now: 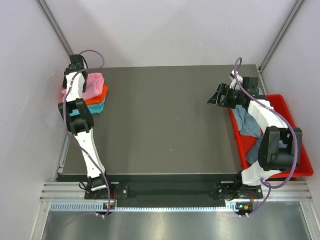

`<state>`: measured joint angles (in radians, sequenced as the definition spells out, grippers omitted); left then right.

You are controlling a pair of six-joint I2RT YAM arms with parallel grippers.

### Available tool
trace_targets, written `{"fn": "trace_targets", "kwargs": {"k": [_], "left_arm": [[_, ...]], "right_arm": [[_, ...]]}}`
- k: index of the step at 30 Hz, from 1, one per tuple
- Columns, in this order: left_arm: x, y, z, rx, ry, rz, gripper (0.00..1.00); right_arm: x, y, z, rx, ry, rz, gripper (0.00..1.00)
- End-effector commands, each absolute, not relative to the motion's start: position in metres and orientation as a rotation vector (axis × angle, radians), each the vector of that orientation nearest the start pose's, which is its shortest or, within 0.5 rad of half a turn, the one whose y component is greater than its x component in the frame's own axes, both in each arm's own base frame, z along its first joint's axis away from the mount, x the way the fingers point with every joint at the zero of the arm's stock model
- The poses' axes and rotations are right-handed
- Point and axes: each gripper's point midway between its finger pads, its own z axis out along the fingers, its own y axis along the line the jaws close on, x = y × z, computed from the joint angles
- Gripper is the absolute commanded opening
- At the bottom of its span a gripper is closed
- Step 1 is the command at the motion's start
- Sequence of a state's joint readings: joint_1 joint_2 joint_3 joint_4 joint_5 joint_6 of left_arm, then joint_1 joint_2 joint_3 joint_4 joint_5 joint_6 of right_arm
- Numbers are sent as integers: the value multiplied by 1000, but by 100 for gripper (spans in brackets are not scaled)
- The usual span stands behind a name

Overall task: Fold and stack the t-shirts
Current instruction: Neatly place the folded tshirt to the corner

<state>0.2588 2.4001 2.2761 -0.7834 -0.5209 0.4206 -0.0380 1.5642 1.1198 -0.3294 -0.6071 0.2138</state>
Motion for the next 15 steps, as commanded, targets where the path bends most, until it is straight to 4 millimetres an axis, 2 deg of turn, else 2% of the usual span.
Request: {"fn": "trace_targets", "kwargs": {"k": [1, 6, 8, 9, 11, 12, 13, 14, 15], "left_arm": [[538, 232, 203, -202, 2317, 836, 72], [549, 184, 265, -168, 2182, 632, 74], [555, 162, 282, -173, 2129, 520, 75], [556, 152, 300, -167, 2082, 467, 75], [561, 131, 314, -154, 2035, 353, 78], [562, 119, 331, -149, 1990, 307, 78], [562, 110, 337, -142, 1971, 252, 78], [563, 99, 338, -152, 1963, 177, 80], [561, 74, 350, -108, 1935, 65, 82]], "right_arm": [[398, 90, 174, -42, 2211, 794, 84], [403, 84, 177, -24, 2205, 767, 84], [407, 80, 180, -24, 2199, 743, 84], [408, 78, 180, -20, 2201, 727, 84], [412, 74, 183, -26, 2194, 702, 84], [412, 73, 183, -24, 2196, 692, 85], [413, 70, 184, -30, 2194, 682, 85], [414, 69, 187, -30, 2189, 677, 84], [415, 68, 188, -28, 2189, 668, 85]]}}
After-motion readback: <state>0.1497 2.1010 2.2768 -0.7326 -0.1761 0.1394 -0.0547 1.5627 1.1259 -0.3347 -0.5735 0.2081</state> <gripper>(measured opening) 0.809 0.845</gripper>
